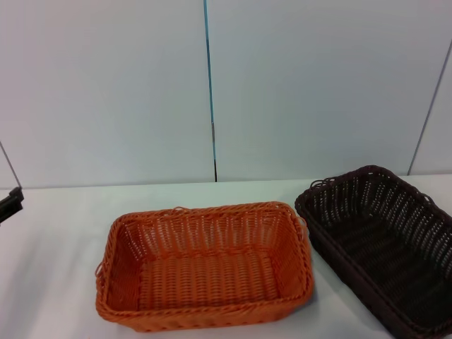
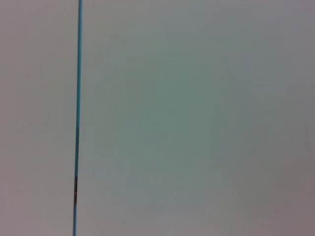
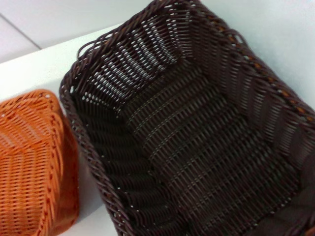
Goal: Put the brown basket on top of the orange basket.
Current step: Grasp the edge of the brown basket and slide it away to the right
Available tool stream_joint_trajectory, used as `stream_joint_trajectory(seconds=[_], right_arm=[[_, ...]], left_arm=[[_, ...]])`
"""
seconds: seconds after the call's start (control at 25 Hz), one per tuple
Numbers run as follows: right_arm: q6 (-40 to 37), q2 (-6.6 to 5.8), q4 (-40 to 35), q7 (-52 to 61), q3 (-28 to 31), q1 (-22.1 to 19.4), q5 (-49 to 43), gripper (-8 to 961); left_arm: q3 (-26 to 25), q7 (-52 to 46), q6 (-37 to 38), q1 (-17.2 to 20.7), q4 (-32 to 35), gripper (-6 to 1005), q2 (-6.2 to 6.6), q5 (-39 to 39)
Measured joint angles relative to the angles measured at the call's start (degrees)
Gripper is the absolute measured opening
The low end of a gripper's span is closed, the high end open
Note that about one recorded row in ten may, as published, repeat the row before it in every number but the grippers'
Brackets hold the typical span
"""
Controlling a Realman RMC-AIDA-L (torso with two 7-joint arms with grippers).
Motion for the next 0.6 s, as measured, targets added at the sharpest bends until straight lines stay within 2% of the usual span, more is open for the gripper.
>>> stream_joint_trajectory(seconds=[0.6], right_arm=[[-0.8,-0.26,-0.3,-0.1,-3.3,-0.8,-0.4,740]], left_arm=[[-0.1,0.0,0.3,-0.7,1.6,905,0.51,0.0]])
